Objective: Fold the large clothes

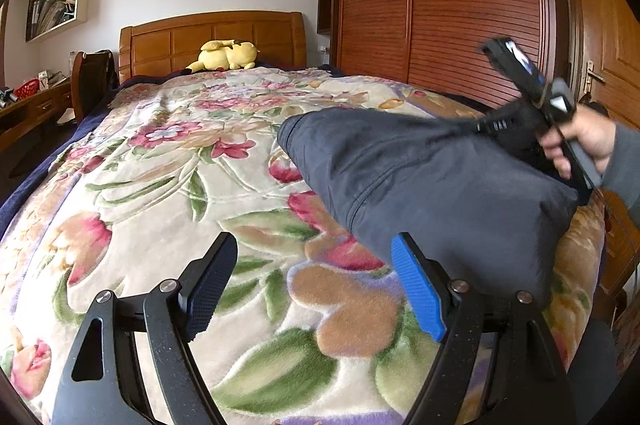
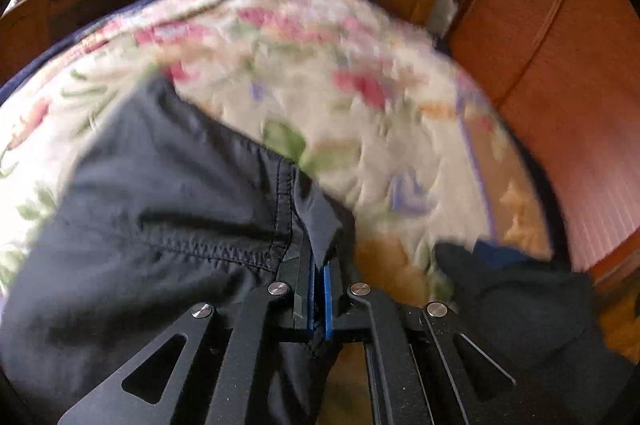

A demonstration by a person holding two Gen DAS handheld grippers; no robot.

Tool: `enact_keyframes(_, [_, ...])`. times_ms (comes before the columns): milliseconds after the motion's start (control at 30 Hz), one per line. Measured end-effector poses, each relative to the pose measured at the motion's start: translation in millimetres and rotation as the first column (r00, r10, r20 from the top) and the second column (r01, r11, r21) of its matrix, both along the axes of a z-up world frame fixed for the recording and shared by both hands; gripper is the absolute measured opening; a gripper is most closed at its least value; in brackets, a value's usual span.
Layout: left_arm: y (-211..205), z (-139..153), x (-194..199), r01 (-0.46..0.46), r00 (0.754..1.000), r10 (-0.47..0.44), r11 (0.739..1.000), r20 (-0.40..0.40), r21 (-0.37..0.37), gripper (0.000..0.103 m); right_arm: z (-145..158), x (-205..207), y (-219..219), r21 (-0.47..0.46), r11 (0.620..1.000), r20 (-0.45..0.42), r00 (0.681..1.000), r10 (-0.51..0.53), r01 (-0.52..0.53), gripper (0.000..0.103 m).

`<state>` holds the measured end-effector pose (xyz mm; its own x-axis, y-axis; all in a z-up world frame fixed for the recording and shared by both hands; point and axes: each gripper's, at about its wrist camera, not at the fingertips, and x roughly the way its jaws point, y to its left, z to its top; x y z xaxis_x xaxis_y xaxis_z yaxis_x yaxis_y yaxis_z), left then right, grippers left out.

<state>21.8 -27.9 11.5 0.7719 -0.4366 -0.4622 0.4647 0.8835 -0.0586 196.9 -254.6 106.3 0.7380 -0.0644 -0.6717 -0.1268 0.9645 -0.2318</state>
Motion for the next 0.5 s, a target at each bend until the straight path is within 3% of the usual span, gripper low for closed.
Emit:
enact_keyframes(100, [1, 2, -1, 0.001, 1.0, -0.001, 1.0, 0.002, -0.005, 0.08, -1, -13, -4, 0.058, 0.998, 0.025, 1.0, -0.012, 0.011, 0.005])
enact_keyframes(133, [1, 2, -1, 0.001, 1.0, -0.001, 1.0, 0.003, -0.005, 0.08, 2, -20, -6, 0.074, 0.997, 0.038, 0.999, -0.025, 0.022, 0.011])
enact_keyframes(200, [1, 3, -3, 0.003, 1.0, -0.003, 1.0, 0.004, -0.004, 0.08, 6, -38, -10, 0.108, 0.994, 0.057, 0.998, -0.033, 0.027, 0.028])
enact_keyframes(267, [2, 4, -4, 0.002, 1.0, -0.002, 1.0, 0.008, -0.006, 0.08, 6, -62, -10, 0.138, 0.99, 0.079, 0.997, -0.021, 0.01, 0.066])
enact_keyframes(333, [2, 4, -4, 0.002, 1.0, -0.002, 1.0, 0.008, -0.006, 0.08, 0, -88, -13, 0.164, 0.986, 0.092, 0.996, -0.015, -0.001, 0.073])
enact_keyframes(500, [2, 4, -5, 0.001, 1.0, -0.001, 1.0, 0.008, -0.005, 0.08, -30, -124, -44, 0.254, 0.966, 0.035, 0.997, -0.064, 0.053, 0.074])
